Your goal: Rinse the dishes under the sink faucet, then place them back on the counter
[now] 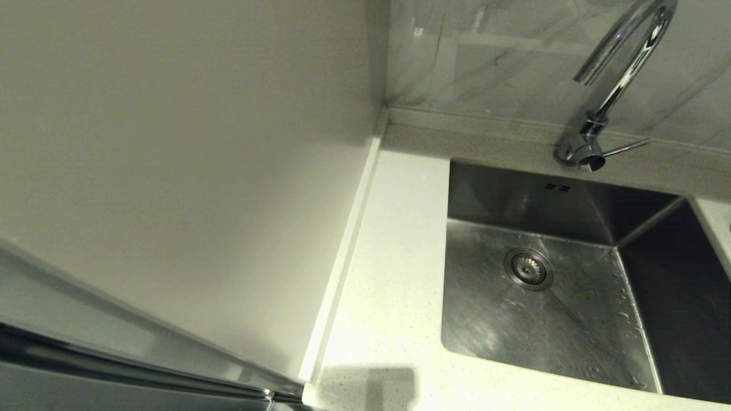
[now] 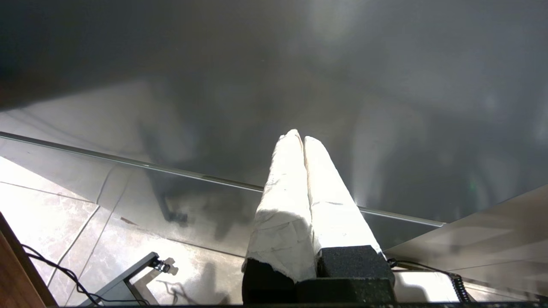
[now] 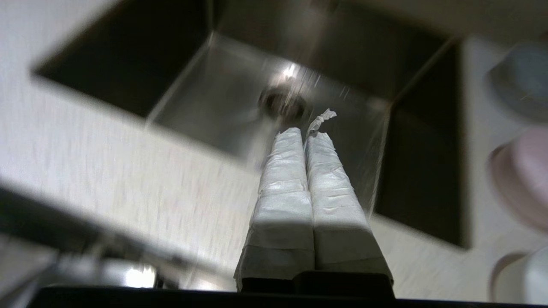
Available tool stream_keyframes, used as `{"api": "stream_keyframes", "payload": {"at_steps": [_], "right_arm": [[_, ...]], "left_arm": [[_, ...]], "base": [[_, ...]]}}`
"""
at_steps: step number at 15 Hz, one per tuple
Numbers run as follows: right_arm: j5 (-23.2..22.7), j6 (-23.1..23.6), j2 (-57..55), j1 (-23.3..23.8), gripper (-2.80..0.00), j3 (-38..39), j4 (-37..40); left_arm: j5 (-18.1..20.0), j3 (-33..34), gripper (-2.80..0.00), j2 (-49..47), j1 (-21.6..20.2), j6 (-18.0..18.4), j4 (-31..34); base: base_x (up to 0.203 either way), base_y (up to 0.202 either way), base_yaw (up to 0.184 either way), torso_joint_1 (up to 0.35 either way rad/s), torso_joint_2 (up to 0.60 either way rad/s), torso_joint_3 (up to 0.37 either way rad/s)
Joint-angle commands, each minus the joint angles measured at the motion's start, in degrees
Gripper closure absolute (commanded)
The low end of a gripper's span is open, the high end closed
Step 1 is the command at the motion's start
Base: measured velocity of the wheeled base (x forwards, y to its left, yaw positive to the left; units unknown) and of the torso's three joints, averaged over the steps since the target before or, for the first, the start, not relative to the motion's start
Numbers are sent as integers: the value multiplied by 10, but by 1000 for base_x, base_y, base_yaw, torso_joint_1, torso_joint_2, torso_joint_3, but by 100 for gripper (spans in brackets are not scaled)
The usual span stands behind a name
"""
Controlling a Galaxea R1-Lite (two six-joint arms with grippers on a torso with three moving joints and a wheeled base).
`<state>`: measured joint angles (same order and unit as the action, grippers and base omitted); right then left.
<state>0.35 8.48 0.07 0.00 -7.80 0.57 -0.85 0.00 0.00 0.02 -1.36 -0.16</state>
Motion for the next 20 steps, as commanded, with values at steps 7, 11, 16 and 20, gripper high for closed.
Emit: {"api": "stream_keyframes", "payload": {"at_steps": [7,11,16,20], "right_arm": [[53,-102,-1,0,0,-152,50],[23,-12,-1,0,0,60,-49],[-14,-66,-1,0,0,78,1],[-10,-70,-1,0,0,77,0]], "left_arm": [[0,0,0,2,0,0,0],[0,0,0,2,0,0,0],[0,0,0,2,0,0,0],[0,0,0,2,0,0,0]], "base": [[0,0,0,0,0,0],[0,0,0,0,0,0],[0,0,0,0,0,0],[0,0,0,0,0,0]]}}
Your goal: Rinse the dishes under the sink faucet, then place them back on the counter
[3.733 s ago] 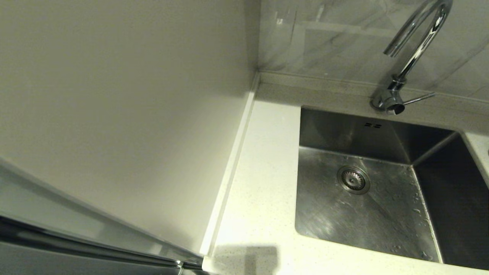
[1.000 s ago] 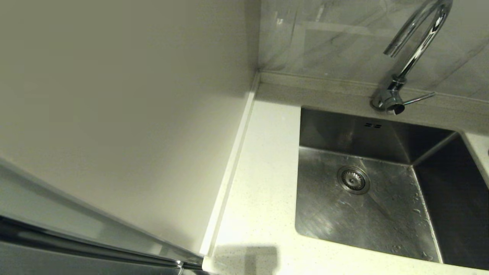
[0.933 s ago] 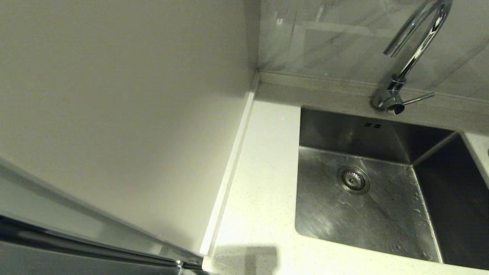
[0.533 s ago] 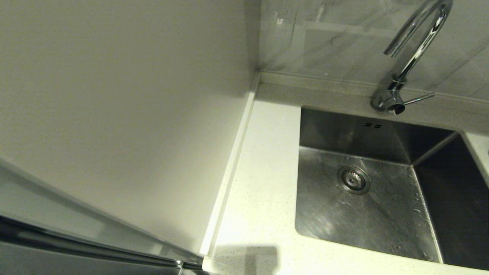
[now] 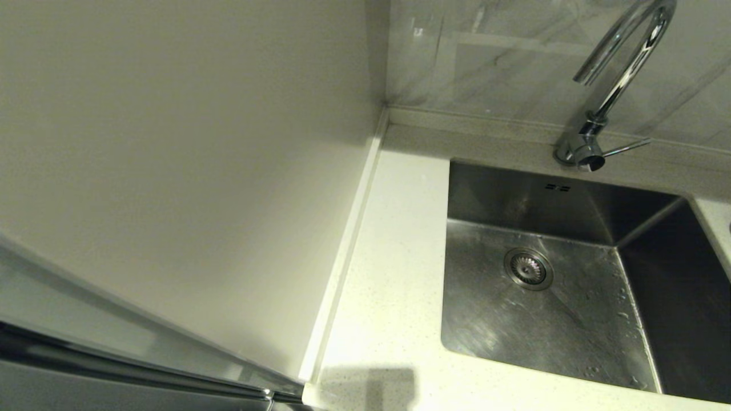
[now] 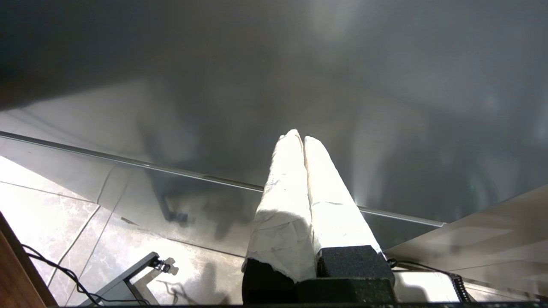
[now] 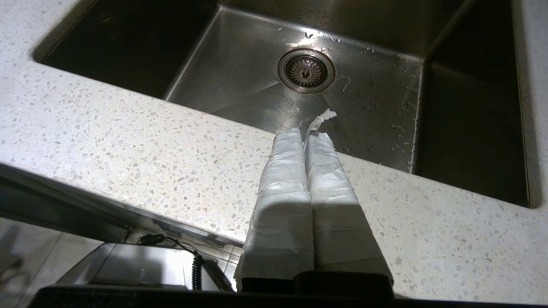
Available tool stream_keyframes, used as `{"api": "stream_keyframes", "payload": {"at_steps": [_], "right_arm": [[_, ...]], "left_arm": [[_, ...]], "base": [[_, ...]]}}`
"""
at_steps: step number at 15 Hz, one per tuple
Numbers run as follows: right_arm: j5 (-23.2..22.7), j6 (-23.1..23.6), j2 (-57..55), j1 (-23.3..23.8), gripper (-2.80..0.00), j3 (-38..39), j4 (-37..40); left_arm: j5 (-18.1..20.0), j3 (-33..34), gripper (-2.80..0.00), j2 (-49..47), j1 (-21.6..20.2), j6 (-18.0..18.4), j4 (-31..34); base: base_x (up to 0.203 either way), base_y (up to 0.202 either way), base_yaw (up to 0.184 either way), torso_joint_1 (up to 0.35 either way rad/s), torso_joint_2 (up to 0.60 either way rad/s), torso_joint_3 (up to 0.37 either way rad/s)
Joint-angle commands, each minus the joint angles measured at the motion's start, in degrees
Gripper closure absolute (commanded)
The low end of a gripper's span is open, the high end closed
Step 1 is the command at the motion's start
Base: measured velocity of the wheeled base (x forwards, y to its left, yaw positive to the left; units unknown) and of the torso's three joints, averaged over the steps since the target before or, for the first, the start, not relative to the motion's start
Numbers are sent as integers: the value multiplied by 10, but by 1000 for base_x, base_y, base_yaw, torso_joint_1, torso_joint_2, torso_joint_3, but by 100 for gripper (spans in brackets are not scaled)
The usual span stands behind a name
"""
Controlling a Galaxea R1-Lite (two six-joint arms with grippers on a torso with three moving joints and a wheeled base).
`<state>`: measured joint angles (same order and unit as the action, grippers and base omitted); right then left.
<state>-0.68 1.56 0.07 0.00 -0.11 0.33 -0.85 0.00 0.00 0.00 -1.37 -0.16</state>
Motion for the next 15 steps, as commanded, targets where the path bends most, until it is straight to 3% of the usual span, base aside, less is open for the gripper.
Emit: {"api": "stream_keyframes", "payload": {"at_steps": [1,3,15], "right_arm": [[8,-18,-1,0,0,0,2],[24,-53,-1,0,0,1,-1],[24,-53,-1,0,0,1,-1]], "left_arm": [[0,0,0,2,0,0,0],[0,0,0,2,1,0,0],[0,0,0,2,0,0,0]], "base": [[0,0,0,0,0,0],[0,0,0,0,0,0],[0,0,0,0,0,0]]}}
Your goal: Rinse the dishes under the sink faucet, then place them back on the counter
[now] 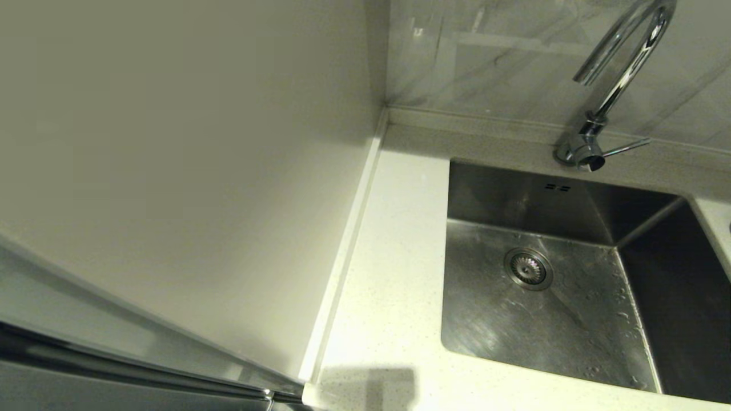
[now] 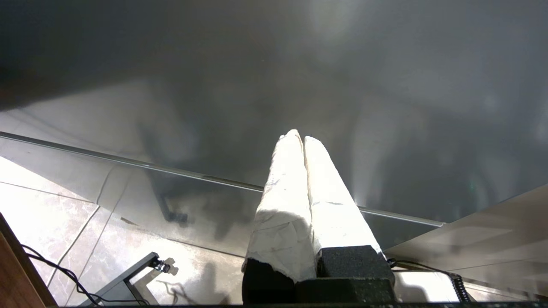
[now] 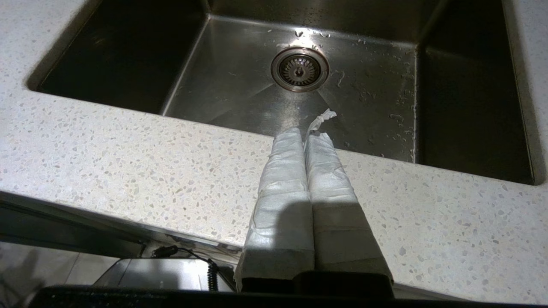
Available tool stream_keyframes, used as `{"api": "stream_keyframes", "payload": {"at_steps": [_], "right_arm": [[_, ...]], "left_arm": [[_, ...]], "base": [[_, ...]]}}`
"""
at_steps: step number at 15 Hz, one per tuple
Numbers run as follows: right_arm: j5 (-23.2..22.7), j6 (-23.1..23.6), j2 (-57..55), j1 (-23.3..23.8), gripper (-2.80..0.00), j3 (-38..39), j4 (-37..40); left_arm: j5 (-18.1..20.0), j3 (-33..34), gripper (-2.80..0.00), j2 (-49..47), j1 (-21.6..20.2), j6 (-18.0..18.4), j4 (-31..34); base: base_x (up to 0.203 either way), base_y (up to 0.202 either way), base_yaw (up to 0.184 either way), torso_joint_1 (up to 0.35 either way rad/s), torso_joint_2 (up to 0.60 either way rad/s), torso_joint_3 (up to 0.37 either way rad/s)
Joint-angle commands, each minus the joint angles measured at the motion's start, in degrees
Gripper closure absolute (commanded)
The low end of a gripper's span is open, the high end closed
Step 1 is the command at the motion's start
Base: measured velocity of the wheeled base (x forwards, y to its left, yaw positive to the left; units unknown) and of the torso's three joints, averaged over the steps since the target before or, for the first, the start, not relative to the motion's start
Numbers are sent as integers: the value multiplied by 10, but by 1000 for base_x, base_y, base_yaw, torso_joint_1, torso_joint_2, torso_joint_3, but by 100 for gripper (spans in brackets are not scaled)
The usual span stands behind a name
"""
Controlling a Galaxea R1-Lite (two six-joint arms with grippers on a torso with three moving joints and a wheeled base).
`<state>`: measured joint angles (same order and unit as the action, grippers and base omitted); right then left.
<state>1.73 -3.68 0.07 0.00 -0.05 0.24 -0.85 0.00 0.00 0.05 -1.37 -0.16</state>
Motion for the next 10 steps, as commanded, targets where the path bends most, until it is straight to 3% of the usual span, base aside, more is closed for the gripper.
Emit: {"api": "stream_keyframes", "payload": {"at_steps": [1,10], "right_arm": [[0,0,-1,0,0,0,0],[0,0,-1,0,0,0,0]], "left_arm": [[0,0,0,2,0,0,0],[0,0,0,2,0,0,0]], "base": [[0,0,0,0,0,0],[0,0,0,0,0,0]]}}
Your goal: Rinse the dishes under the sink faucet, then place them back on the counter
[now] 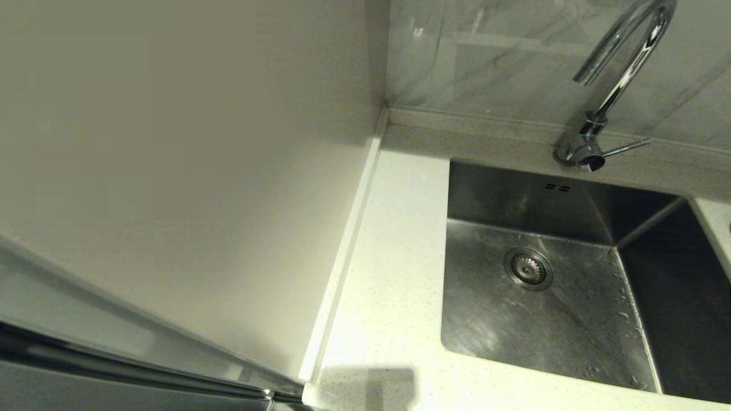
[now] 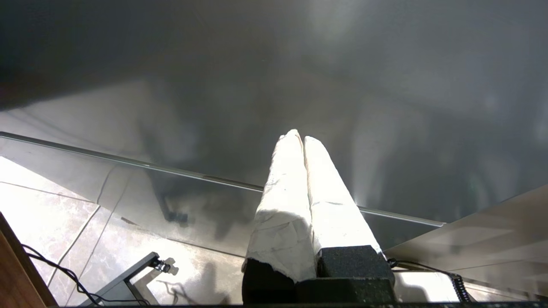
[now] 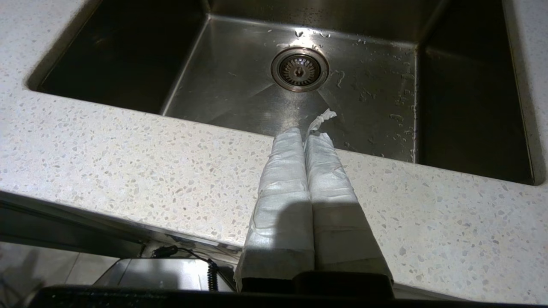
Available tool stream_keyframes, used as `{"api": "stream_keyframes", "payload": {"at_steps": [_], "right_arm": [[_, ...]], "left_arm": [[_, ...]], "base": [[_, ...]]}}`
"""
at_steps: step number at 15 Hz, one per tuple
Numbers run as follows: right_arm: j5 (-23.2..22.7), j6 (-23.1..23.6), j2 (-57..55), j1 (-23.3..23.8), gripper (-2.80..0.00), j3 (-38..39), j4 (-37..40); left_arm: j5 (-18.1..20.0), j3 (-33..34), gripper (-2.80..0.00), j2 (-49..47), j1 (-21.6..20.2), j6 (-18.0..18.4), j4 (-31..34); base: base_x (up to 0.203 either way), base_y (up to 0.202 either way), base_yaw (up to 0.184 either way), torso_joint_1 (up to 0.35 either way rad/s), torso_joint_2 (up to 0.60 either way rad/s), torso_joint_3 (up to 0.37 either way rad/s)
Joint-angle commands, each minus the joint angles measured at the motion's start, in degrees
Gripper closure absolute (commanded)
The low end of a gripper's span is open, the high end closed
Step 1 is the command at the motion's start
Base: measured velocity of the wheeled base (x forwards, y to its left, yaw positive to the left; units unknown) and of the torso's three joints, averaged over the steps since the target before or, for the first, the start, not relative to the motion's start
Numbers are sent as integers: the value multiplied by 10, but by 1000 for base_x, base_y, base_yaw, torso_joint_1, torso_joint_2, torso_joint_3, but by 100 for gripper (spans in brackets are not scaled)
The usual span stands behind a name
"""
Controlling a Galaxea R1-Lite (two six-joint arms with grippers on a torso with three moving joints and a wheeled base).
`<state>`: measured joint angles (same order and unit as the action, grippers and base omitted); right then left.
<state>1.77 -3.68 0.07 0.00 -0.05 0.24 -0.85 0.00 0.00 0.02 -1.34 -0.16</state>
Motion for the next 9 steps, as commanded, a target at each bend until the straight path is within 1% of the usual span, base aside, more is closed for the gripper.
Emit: {"api": "stream_keyframes", "payload": {"at_steps": [1,9], "right_arm": [[0,0,-1,0,0,0,0],[0,0,-1,0,0,0,0]], "left_arm": [[0,0,0,2,0,0,0],[0,0,0,2,0,-1,0]], "base": [[0,0,0,0,0,0],[0,0,0,0,0,0]]}}
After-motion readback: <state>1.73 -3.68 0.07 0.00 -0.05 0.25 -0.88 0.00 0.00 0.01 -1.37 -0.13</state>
